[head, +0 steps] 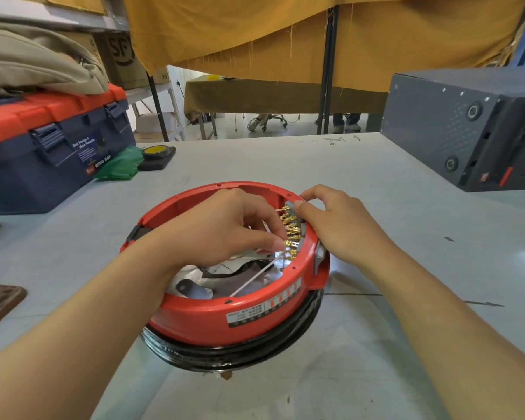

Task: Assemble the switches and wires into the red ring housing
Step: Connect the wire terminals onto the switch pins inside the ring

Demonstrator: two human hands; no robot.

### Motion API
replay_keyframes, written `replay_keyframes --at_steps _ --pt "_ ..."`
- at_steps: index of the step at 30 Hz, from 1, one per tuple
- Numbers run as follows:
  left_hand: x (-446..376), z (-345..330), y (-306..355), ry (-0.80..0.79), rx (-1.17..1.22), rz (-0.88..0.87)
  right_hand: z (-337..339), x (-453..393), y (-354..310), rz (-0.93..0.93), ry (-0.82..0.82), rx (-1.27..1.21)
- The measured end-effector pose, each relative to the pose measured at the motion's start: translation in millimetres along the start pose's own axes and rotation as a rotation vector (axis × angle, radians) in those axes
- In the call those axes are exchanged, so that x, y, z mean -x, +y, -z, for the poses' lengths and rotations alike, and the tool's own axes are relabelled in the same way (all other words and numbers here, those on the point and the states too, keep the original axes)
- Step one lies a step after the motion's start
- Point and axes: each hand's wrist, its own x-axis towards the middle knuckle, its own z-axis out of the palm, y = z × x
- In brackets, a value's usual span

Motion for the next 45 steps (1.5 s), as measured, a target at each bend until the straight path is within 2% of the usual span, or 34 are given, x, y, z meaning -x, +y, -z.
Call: replay_keyframes --at_steps 45 --pt "0.1 -2.6 0.3 -0.028 0.056 0.026 -1.3 0.3 0.9 -0.004 -0.013 -0.002"
